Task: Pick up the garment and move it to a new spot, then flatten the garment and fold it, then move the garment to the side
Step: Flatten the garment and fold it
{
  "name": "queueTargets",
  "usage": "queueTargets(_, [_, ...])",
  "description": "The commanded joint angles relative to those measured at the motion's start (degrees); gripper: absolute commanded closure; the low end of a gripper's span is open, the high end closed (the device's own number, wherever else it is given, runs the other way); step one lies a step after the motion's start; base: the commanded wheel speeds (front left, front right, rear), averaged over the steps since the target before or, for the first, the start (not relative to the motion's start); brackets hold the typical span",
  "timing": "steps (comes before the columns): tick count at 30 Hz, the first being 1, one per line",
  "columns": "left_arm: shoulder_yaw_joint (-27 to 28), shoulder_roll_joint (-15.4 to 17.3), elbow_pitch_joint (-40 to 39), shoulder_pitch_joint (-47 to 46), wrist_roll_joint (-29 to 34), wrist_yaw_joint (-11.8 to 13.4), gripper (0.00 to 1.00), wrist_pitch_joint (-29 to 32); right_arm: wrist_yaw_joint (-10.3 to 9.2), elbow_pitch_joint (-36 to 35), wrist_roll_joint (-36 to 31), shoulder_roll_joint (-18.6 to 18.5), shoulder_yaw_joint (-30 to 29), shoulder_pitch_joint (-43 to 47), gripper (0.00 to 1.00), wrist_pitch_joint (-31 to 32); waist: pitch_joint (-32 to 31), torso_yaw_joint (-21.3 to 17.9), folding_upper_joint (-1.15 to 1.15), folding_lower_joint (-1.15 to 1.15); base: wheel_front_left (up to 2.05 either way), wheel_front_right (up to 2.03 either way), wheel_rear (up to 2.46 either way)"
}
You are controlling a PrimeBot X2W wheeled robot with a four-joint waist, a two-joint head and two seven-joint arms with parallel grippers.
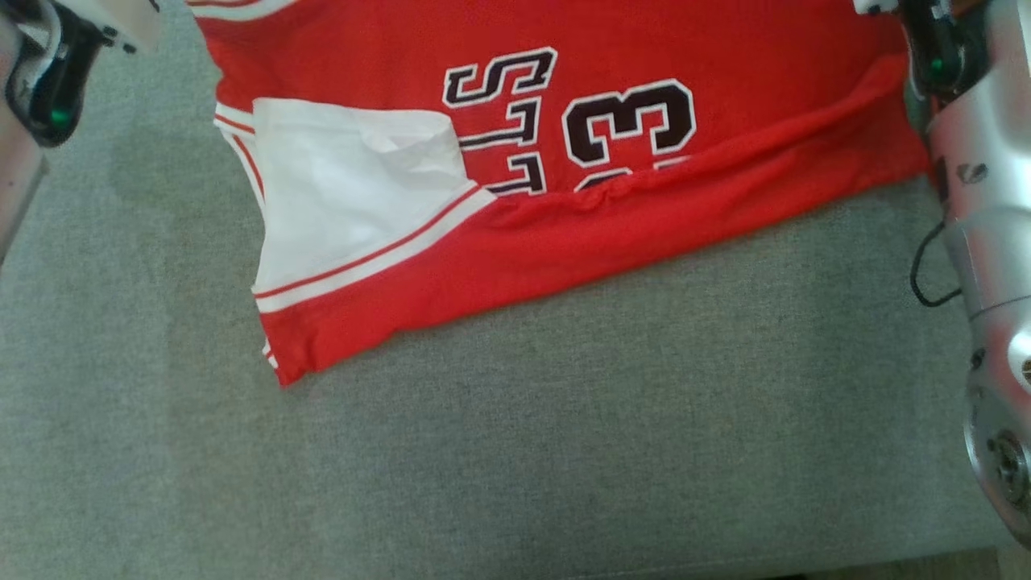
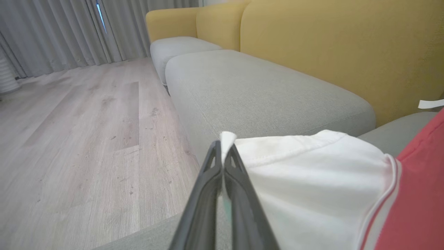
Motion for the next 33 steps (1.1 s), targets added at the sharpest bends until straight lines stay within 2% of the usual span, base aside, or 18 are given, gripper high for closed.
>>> queueTargets(1, [2.3,2.0,0.2,-3.3,0.5,0.1,1.00,-0.8,-0.05,-1.2,-0.4,1.1,0.1,-1.7,1.00,-1.3,0.0,0.1,0.00,-0.01,0.00,0.00,0.00])
queueTargets(6, [0.9,1.3,0.4,-2.5,0.1,0.1,1.00,-1.8,-0.05,2.0,-0.2,0.6,0.3,-2.0,1.00,-3.8,-0.4,1.0,0.00,-0.01,0.00,0.00,0.00])
queueTargets(14, [-1.8,2.0,-3.1,0.3,-0.4,0.1,1.00,-2.8,-0.05,4.7,3.1,-1.5,3.5,0.4,1.00,-3.7,-2.8,2.5,0.00,-0.01,0.00,0.00,0.00])
queueTargets(21, [-4.9,4.8,-10.5,5.6,-1.1,0.1,1.00,-2.5,-0.05,4.6,9.1,-4.7,7.7,5.5,1.00,-0.8,-6.8,3.7,0.00,-0.01,0.00,0.00,0.00])
queueTargets(33, [-6.6,10.5,-24.6,17.0,-1.9,0.1,1.00,5.3,-0.05,0.4,19.2,-12.3,13.5,15.7,1.00,8.1,-12.1,4.3,0.00,-0.01,0.00,0.00,0.00])
